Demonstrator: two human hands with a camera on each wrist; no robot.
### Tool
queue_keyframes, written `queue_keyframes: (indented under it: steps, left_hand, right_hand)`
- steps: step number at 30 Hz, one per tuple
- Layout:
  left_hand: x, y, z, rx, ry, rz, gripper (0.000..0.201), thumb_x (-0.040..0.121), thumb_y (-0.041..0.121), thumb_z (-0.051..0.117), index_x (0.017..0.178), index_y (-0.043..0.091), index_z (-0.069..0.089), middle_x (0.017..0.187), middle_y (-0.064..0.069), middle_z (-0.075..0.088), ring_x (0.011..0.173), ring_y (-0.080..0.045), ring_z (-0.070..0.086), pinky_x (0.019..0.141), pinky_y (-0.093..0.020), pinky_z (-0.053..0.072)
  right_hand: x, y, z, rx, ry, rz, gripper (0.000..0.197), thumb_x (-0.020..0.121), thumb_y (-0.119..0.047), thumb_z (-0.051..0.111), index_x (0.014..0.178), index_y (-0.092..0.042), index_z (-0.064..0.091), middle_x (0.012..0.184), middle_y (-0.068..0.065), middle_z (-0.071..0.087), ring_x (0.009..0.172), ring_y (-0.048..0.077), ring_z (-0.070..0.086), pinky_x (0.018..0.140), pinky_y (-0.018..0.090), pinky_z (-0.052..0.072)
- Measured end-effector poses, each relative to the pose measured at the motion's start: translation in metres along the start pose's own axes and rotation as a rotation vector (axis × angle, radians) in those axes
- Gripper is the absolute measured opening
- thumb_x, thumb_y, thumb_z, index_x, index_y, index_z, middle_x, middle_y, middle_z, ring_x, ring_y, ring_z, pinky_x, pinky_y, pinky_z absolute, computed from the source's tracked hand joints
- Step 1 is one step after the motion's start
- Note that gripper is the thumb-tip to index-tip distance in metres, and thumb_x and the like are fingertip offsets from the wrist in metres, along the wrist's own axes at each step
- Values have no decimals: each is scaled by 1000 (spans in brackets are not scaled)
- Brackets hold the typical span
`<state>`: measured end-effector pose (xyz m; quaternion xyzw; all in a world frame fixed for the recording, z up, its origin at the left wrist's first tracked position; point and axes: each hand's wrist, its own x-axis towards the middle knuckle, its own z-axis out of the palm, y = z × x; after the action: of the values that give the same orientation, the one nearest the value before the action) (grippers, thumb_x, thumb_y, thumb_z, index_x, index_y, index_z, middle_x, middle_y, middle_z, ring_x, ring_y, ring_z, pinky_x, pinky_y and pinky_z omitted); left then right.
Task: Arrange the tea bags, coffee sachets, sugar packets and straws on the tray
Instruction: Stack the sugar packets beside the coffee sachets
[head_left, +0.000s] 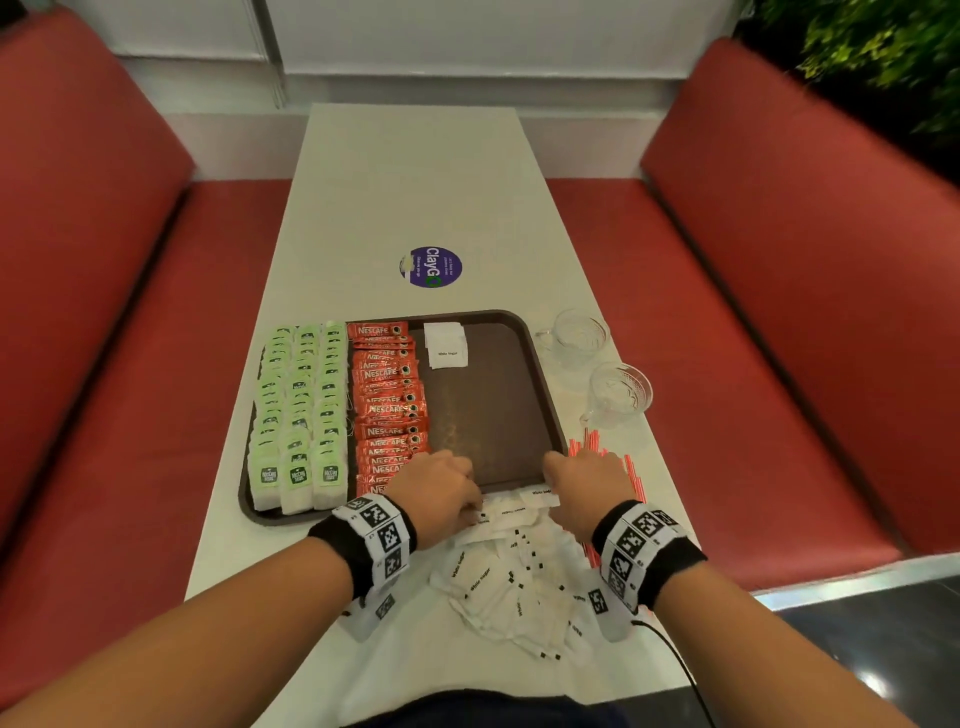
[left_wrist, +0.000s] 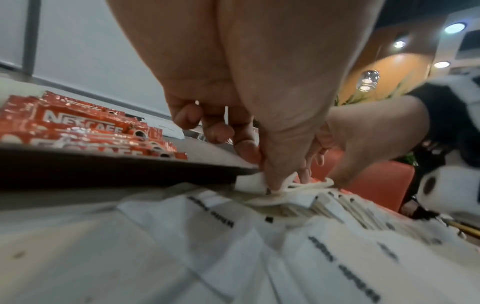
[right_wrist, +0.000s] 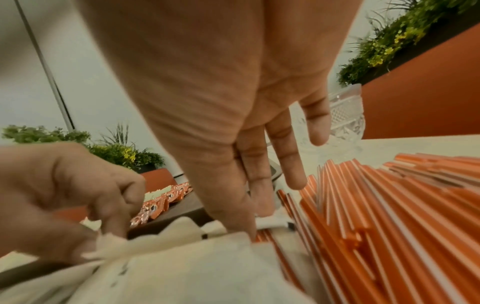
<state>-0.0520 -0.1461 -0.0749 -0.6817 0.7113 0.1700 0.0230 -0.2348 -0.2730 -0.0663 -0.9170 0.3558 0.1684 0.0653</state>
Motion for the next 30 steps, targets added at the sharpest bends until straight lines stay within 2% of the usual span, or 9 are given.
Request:
queue_keyframes:
  steps: [6, 10, 13, 16, 18, 20, 23, 26, 30]
  left_hand:
    - [-11, -4, -8, -285, 92, -50, 19, 99, 35, 50, 104, 25, 65, 96, 9, 64, 85, -9, 58, 78, -29, 49]
    - [-17, -7, -16, -474, 163, -107, 13, 100, 23, 52, 109, 32, 52, 81, 9, 58, 67, -8, 55, 66, -29, 50]
    - [-16, -12, -22, -503, 179, -107, 23, 99, 12, 48, 101, 30, 63, 92, 12, 64, 83, -6, 58, 80, -29, 50]
    - [-15, -19, -24, -515, 145, -125, 29, 95, 11, 51, 113, 26, 69, 112, 9, 65, 102, -7, 57, 92, -25, 46]
    - [-14, -22, -24, -507, 147, -120, 30, 92, 17, 60, 117, 30, 68, 112, 10, 66, 100, -7, 59, 91, -27, 49]
    - [-13, -24, -24, -492, 175, -132, 25, 89, 26, 69, 113, 34, 70, 105, 13, 68, 93, -4, 61, 87, -30, 53]
    - [-11, -28, -25, -486, 270, -158, 13, 89, 30, 72, 100, 34, 74, 95, 17, 67, 89, -1, 60, 86, -31, 52]
    - [-6, -35, -25, -434, 376, -195, 14, 89, 39, 69, 99, 31, 75, 96, 15, 50, 94, -8, 47, 88, -27, 43]
    - [-1, -41, -33, -474, 360, -216, 19, 95, 40, 61, 100, 27, 74, 94, 14, 60, 87, -6, 55, 84, -32, 49]
  right_hand:
    - [2, -4, 4, -140, -11, -49, 11, 90, -26, 60, 100, -26, 65, 92, -5, 66, 97, 21, 57, 94, 42, 35]
    - [2, -7, 6, -222, -27, -49, 16, 91, -20, 54, 92, -26, 69, 87, -5, 61, 95, 21, 56, 95, 44, 34]
    - [-2, -7, 2, -140, -14, -66, 14, 90, -31, 55, 91, -24, 67, 89, -5, 63, 92, 20, 56, 94, 42, 37]
    - [-7, -6, -8, 69, 12, -95, 16, 86, -34, 54, 81, -20, 58, 83, -3, 59, 79, 18, 56, 78, 33, 48]
    - [-9, -5, -12, 195, 17, -100, 21, 84, -30, 54, 68, -18, 48, 74, -2, 52, 69, 16, 51, 62, 28, 43]
    - [-8, -4, -14, 331, 21, -72, 25, 84, -24, 55, 63, -16, 44, 67, 0, 48, 62, 16, 46, 56, 27, 38]
    - [-2, -2, -18, 462, 28, -63, 22, 85, -18, 55, 65, -11, 49, 70, 3, 53, 59, 14, 48, 54, 26, 41]
    - [7, -5, -21, 518, 69, -88, 27, 83, -9, 54, 65, -17, 35, 75, 0, 43, 63, 12, 39, 57, 25, 31]
    - [18, -17, -31, 720, 84, -161, 22, 84, -16, 61, 93, -23, 42, 82, -4, 52, 63, 11, 46, 57, 25, 36]
